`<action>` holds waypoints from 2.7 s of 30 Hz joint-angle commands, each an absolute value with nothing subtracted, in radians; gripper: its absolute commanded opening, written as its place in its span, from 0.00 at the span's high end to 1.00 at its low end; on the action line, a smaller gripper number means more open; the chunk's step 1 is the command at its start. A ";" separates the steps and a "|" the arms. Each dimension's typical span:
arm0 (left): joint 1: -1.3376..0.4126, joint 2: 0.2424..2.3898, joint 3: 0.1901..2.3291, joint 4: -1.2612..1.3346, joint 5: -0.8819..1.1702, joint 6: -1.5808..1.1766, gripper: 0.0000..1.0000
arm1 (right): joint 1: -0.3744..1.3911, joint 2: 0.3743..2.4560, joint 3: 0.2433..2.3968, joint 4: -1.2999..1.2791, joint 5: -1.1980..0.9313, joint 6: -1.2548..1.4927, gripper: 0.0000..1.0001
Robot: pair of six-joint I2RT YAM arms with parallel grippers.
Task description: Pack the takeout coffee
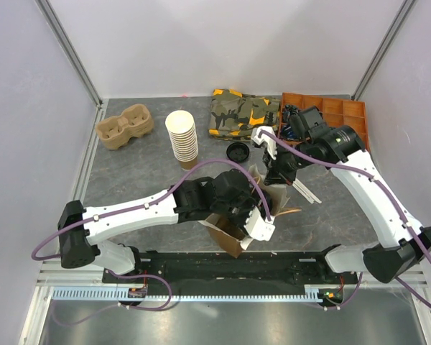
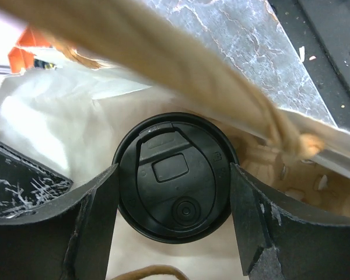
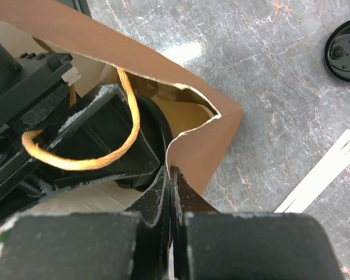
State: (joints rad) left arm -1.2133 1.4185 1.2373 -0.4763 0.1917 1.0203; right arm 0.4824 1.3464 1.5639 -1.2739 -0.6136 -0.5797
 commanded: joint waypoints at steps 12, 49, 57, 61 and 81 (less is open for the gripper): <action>-1.216 1.359 1.086 -0.299 0.060 0.796 0.76 | 0.488 1.051 1.338 -1.031 -0.611 -0.344 1.00; -1.111 1.526 0.923 -0.225 0.190 0.594 0.78 | 0.488 1.045 1.201 -1.006 -0.584 -0.353 1.00; -1.080 1.562 0.913 -0.233 0.239 0.565 0.78 | 0.486 1.052 1.204 -1.019 -0.574 -0.362 1.00; -1.069 1.583 0.914 -0.244 0.252 0.563 0.78 | 0.486 1.065 1.209 -1.025 -0.568 -0.371 1.00; -1.078 1.471 1.045 -0.324 0.175 0.586 0.00 | 0.486 1.074 1.197 -1.023 -0.561 -0.370 1.00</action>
State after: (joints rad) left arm -1.0756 1.5040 1.0332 -0.2310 0.2119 0.6224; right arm 0.4824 1.0691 1.2087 -0.9787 -0.5724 -0.3664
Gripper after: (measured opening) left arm 0.917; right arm 0.008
